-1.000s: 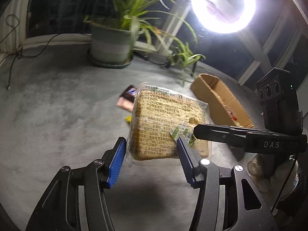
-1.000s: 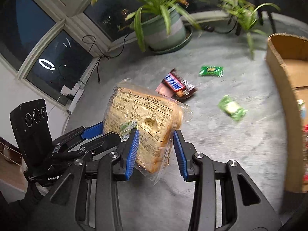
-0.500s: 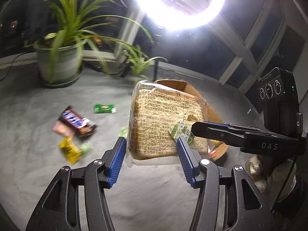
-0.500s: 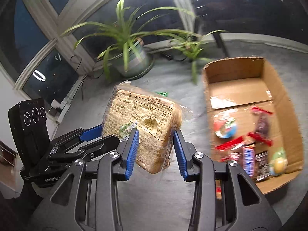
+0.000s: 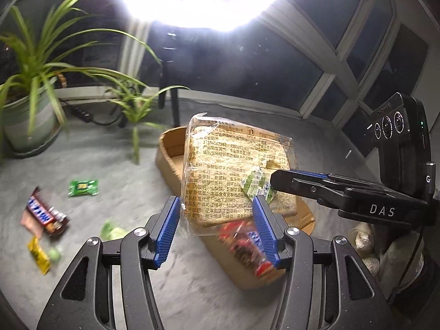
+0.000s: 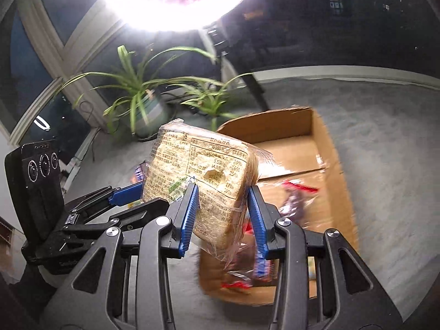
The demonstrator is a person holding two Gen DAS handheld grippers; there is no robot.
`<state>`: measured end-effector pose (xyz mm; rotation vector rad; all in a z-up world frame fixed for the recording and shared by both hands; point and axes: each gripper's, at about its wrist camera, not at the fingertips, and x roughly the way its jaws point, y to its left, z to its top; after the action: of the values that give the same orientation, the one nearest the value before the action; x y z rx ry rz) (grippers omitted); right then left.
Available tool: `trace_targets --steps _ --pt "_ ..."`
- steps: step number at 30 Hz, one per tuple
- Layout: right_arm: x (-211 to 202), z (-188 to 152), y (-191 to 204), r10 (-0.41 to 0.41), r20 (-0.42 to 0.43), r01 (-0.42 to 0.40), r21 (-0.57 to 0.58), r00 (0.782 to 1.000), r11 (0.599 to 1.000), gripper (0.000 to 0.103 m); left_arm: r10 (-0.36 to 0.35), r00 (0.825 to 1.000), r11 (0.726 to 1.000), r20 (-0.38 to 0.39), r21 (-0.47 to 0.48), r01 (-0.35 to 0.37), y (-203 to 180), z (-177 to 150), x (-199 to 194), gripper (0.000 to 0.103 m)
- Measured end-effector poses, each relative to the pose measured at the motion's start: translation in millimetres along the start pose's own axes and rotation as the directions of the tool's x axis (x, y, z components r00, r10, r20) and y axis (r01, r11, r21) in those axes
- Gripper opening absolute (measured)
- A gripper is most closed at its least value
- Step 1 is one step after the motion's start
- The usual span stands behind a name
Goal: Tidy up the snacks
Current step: 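Carry the bread loaf into the box and open both tools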
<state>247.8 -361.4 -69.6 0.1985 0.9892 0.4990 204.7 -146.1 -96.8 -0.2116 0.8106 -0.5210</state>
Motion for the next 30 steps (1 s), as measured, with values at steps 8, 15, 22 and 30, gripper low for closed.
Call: trace_targets --steps 8,15,22,30 --pt "2.2 13.6 -27.0 -0.060 0.000 0.060 -0.005 0.998 0.998 0.039 0.010 1.000 1.000 -0.025 0.011 -0.010 -17.3 9.0 33.7 0.053" --pt "14.4 18.3 -40.1 -0.135 -0.004 0.135 -0.008 0.991 0.991 0.039 0.054 0.998 0.998 -0.044 0.031 -0.052 -29.9 16.8 55.0 0.053" --pt "24.4 15.8 -42.0 -0.174 -0.013 0.174 0.013 0.985 0.985 0.039 0.088 0.994 0.994 -0.058 0.075 -0.084 -39.3 19.2 60.8 0.051" --pt "15.0 15.3 -32.2 -0.196 0.011 0.196 0.015 0.980 0.980 0.054 0.082 0.996 0.993 -0.035 0.092 -0.079 -39.9 19.1 41.2 0.051"
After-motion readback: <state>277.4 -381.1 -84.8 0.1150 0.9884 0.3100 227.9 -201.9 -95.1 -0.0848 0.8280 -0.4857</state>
